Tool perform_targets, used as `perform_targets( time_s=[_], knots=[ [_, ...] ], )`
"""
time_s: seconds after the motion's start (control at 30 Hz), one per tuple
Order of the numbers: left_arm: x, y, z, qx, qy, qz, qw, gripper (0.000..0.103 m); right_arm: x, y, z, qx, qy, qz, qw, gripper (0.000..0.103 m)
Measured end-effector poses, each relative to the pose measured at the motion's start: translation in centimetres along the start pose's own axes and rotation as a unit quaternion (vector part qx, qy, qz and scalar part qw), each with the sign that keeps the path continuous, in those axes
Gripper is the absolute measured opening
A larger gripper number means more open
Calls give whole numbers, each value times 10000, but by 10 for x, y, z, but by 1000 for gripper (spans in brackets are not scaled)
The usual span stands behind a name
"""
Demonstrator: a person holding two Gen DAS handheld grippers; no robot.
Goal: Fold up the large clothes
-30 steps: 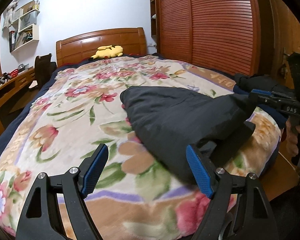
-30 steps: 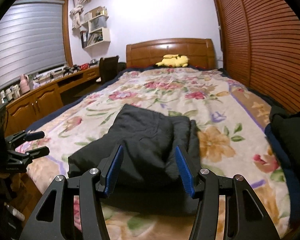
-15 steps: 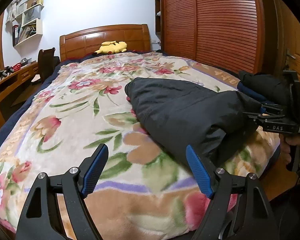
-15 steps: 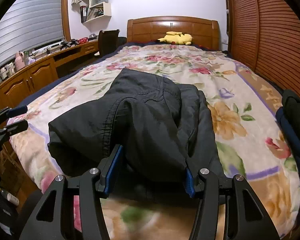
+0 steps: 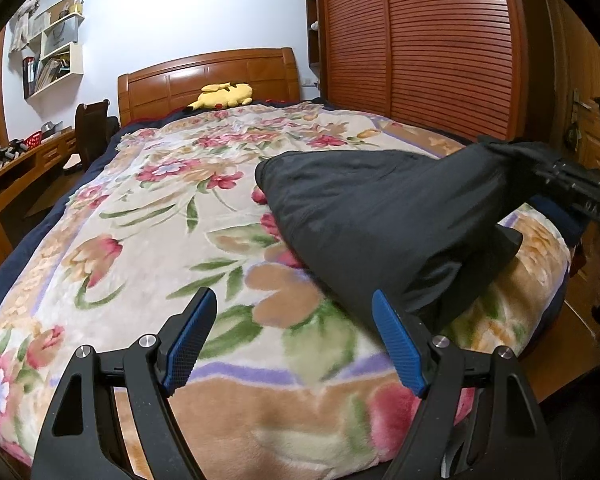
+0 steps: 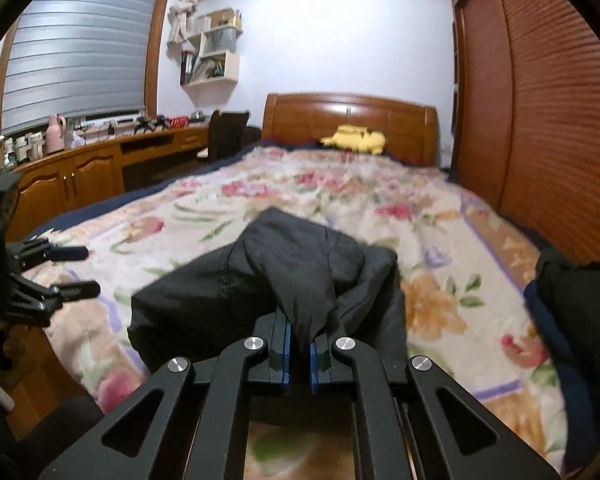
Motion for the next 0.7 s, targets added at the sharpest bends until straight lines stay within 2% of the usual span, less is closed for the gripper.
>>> perform_targets(
  time_s=[0.13, 0.27, 0.33, 0.47, 0.53, 0.6, 0.63, 0.7],
  knots=[
    [0, 2, 2, 32, -8, 24, 10000, 81, -8, -8, 21, 214, -158, -70, 9996, 6],
    [0, 3, 3, 15, -39, 79, 10000, 81, 3, -37, 36, 214, -330, -686, 9969, 6],
    [1, 3, 2, -24, -78, 97, 9999, 81, 12, -52, 37, 230, -273, -1047, 9939, 6],
    [4, 1, 1, -85, -138, 127, 9998, 81, 12, -58, 31, 225, -235, -1127, 9931, 6],
    [4, 0, 0, -118, -165, 121, 9997, 81, -2, -53, 36, 283, -312, -954, 9945, 15],
    [4, -1, -2, -132, -185, 133, 9997, 81, -13, -47, 41, 382, -597, -853, 9938, 37],
    [4, -1, -2, -130, -179, 129, 9997, 81, -19, -42, 42, 447, -684, -754, 9938, 43],
    [4, -1, -2, -119, -185, 140, 9997, 81, -31, -37, 39, 487, -707, -547, 9948, 62]
  ],
)
Point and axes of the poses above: each gripper's, at about its wrist camera, not at the fingertips, and x roughly the way its jaws point, z to its right, y to its top, the point moved 3 cm from there along x, roughly the way its jaws point, and after that the axes turned 7 degrees about z, right-handed, at the moved point
